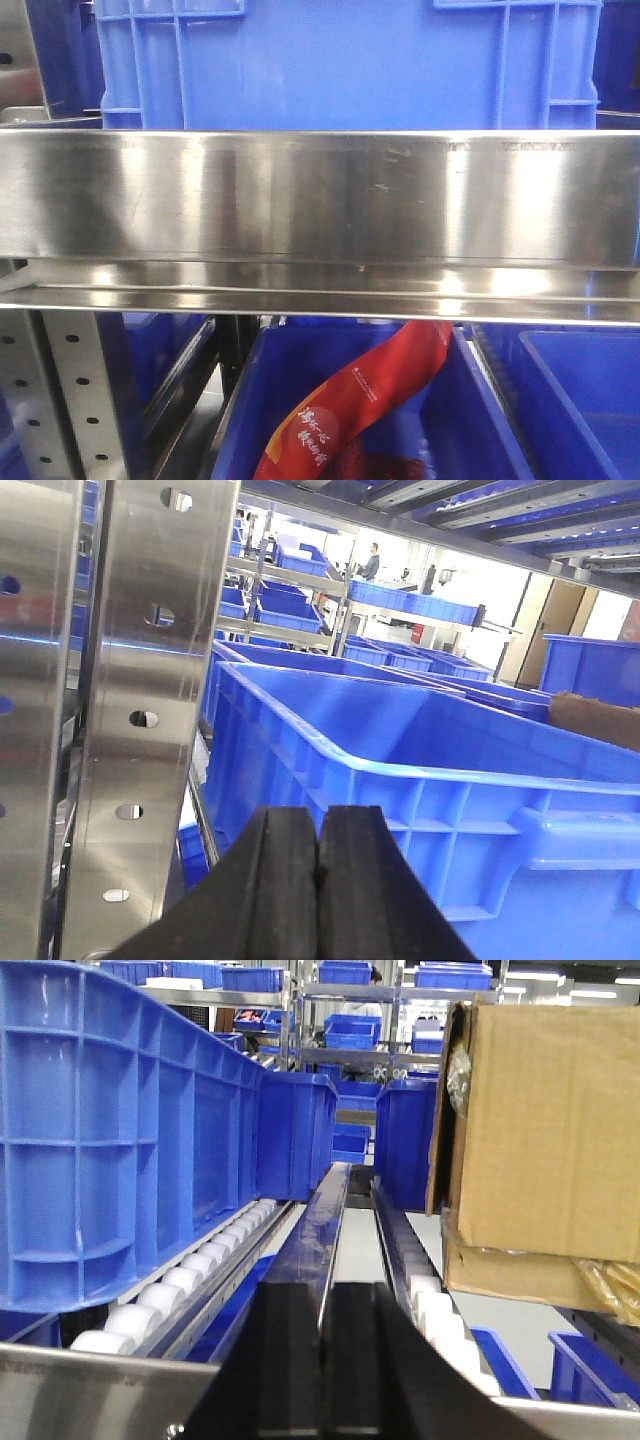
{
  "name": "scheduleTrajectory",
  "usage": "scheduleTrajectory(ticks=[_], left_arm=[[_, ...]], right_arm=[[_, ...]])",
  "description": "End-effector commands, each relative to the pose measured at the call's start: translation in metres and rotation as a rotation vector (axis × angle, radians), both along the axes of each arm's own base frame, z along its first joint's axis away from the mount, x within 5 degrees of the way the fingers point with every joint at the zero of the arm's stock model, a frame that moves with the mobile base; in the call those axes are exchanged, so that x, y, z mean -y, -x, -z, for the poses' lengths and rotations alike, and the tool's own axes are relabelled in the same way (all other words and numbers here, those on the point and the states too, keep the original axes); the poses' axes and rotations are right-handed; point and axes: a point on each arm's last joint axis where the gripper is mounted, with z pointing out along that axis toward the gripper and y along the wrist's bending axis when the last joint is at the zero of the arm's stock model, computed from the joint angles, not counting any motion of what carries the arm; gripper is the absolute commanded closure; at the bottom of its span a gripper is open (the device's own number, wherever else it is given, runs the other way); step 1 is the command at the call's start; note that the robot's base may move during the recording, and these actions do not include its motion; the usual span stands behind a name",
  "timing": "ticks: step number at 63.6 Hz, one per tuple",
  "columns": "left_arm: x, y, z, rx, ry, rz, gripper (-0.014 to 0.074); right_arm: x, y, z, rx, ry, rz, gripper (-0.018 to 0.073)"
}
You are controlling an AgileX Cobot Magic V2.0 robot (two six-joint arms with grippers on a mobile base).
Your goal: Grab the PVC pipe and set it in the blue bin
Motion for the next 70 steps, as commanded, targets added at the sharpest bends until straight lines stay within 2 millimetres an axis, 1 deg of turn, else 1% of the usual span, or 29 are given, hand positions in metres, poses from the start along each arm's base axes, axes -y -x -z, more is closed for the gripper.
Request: scheduleTrajectory(ticks=[1,15,22,30,70], left_arm=[[-0.0007,0.0014,-0.0016,0.016,0.013,-0.002,0.0707],[-0.0007,0.0014,-0.0016,0.016,0.013,-0.002,0.0707],[-0.0007,0.0014,-0.0016,0.016,0.013,-0.002,0.0707],[-0.0007,0.0014,-0.0016,0.016,0.013,-0.002,0.0707],[-0.0007,0.0014,-0.0016,0.016,0.013,-0.002,0.0707]], right_arm=[[0.0003,0.0003,0.0002,0.005,0.013,0.007,0.0727],[0.0003,0.0002,0.0008,-0.001,0.007,0.006,0.0727],[0.0001,0.0,0.0032,-0.011,-0.07,-0.002,0.0727],[0.0003,0.0,0.0037,-0.035,0.009,0.006,0.0727],[0.0003,-0.0001,0.0046,-0.045,0.008,0.006,0.0727]])
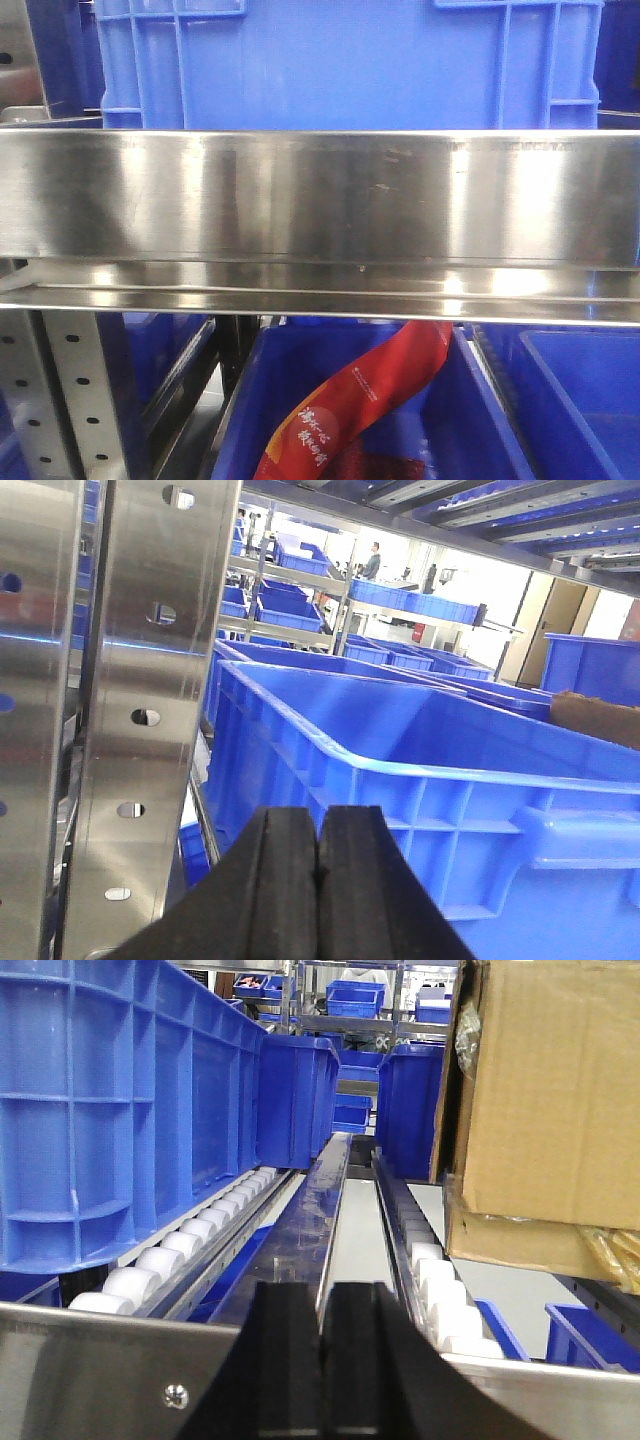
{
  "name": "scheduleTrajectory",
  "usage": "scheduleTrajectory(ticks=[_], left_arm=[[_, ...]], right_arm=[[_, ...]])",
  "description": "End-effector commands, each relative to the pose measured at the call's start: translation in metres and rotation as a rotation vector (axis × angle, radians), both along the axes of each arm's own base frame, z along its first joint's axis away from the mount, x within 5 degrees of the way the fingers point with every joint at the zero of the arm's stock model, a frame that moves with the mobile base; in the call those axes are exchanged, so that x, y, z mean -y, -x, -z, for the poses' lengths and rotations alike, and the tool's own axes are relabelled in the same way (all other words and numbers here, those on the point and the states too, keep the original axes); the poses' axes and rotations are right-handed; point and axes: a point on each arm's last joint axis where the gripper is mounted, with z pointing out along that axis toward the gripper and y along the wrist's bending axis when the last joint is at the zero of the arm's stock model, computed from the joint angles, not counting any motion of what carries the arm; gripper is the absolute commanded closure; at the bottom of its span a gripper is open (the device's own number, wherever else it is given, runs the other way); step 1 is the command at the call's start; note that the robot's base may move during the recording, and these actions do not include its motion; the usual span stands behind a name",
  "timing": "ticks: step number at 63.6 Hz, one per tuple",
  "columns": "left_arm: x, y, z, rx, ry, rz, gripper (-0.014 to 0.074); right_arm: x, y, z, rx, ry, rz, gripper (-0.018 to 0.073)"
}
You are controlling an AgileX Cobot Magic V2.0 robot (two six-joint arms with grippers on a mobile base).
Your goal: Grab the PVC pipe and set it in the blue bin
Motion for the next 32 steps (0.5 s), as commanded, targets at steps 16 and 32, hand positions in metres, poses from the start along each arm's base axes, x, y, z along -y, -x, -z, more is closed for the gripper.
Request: scheduleTrajectory(ticks=[16,32], left_arm=[[-0.0008,0.0014,-0.0023,0.017,0.014,-0.002,0.0707],[-0.0008,0.0014,-0.0023,0.017,0.014,-0.002,0.0707]], right_arm=[[0.0003,0.0002,0.0002,0.006,0.007,0.006,0.0727],[0.0003,0.0002,0.0002,0.006,0.007,0.006,0.0727]])
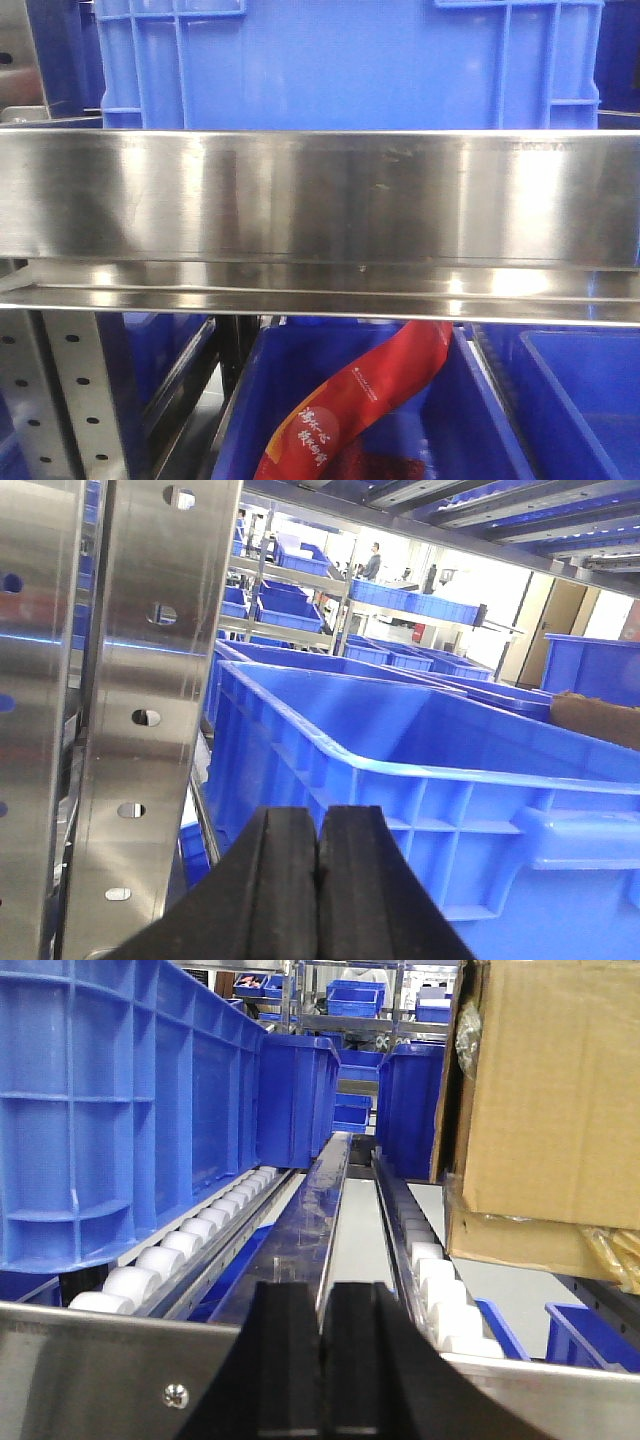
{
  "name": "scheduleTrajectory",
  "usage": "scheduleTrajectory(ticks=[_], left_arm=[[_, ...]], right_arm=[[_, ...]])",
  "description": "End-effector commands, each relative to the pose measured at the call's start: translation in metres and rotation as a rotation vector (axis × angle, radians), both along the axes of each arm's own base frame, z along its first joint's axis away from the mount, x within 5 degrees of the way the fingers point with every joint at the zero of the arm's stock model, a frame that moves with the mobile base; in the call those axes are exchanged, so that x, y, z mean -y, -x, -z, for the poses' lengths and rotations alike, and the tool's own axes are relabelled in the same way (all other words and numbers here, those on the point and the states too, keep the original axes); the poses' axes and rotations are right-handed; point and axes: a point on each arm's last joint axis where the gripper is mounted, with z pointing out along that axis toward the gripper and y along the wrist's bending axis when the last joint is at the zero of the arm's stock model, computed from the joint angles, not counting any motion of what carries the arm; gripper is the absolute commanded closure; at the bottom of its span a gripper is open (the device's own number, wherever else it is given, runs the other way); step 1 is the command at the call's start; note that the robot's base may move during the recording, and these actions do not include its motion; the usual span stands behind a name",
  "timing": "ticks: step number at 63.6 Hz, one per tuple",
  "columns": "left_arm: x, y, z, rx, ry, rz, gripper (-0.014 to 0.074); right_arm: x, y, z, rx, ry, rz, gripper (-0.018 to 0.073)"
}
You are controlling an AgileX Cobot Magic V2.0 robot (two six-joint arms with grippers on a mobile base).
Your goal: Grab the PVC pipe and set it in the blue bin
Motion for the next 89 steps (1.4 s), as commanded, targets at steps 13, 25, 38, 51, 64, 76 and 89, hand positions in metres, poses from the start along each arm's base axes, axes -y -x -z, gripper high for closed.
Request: scheduleTrajectory(ticks=[13,25,38,51,64,76,89], left_arm=[[-0.012,0.014,0.021,0.064,0.035,-0.054,0.0707],[-0.024,0.034,0.065,0.036,0.003,-0.082,0.0707],[-0.033,0.053,0.096,0.055,-0.24,-0.136,0.0707],[-0.045,0.064,0.111,0.061,-0.171,-0.288,0.0707],[-0.05,0.068,0.116,0.035,-0.12,-0.364,0.0707],[-0.048,0.068,0.115,0.056,-0.166,-0.335,0.0707],[-0.046,0.068,0.116,0.05,-0.136,-0.299,0.0707]], right_arm=[[0.0,0.0,0.0,0.006,0.007,0.006,0.0727],[0.0,0.0,0.0,0.006,0.007,0.006,0.0727],[0.0,0.0,0.0,0.006,0.007,0.006,0.0727],[0.0,0.0,0.0,0.006,0.007,0.006,0.0727],[0.0,0.0,0.0,0.006,0.007,0.006,0.0727],[0.0,0.0,0.0,0.004,0.006,0.006,0.0727],[0.0,0.0,0.0,0.004,0.006,0.006,0.0727]])
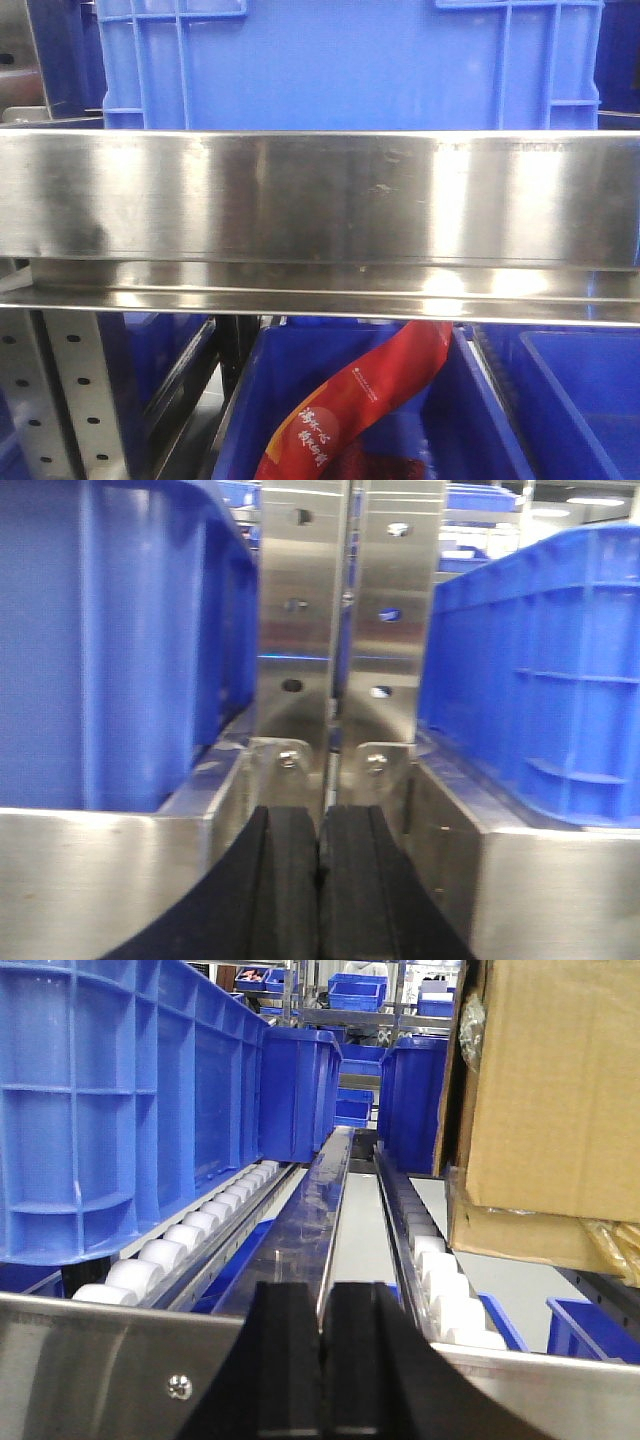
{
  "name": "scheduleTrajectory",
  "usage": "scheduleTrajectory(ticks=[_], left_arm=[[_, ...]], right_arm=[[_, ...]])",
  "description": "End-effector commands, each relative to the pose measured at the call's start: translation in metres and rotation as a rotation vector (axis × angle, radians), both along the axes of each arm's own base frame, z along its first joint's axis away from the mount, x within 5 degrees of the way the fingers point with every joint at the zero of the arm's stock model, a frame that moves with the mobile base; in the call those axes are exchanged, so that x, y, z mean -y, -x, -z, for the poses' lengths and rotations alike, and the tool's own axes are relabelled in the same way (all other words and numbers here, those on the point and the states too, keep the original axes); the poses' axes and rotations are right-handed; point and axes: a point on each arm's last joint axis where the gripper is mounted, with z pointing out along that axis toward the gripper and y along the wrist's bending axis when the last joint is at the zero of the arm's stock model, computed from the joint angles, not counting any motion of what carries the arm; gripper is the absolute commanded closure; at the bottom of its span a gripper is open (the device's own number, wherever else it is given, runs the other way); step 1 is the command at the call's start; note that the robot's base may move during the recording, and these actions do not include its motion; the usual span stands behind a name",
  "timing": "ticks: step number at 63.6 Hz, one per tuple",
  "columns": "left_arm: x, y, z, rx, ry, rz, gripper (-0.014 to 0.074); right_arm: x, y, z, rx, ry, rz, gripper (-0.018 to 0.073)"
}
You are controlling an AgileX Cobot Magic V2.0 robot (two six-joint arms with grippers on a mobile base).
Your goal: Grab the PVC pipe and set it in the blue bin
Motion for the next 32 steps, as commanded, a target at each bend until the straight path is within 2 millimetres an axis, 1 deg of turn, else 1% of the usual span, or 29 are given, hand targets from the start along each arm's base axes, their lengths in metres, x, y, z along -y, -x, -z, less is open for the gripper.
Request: scheduleTrajectory(ticks=[1,32], left_arm=[[0.0005,0.0006,-0.0014,0.013,0.027,0.013,0.0707],[0.0005,0.0005,-0.0008,0.006,0.026,0.012,0.0707]], right_arm=[[0.0003,0.0004,-0.0015,0.017,0.009,0.006,0.0727],[0.0003,0.0004,-0.0015,0.017,0.009,0.006,0.0727]])
